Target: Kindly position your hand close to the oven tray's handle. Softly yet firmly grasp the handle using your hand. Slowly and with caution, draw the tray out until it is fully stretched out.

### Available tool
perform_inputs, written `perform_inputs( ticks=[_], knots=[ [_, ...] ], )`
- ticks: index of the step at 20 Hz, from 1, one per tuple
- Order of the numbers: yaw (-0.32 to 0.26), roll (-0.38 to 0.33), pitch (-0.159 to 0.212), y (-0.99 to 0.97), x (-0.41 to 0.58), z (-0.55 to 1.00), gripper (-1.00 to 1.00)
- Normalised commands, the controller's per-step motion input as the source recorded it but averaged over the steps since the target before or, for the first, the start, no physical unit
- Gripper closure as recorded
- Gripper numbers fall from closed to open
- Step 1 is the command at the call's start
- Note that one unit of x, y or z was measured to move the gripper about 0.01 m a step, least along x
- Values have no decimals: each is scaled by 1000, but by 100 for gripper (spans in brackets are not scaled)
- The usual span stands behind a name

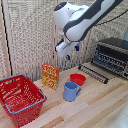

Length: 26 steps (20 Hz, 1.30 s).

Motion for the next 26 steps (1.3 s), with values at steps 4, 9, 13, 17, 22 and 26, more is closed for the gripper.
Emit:
perform_inputs(
  ticks=[4, 9, 13, 17, 22, 26],
  knots=[
    [88, -362, 0, -357, -52, -134, -100],
    [47, -294, -1, -622, 0, -257, -100],
    [22, -281, -16, -648, 46, -171, -100],
    [2, -255, -21, -586, 199, -36, -100],
    [0, -223, -17, -760, 215, -6, -100],
    [0, -191, -24, -816, 241, -4, -100]
  ],
)
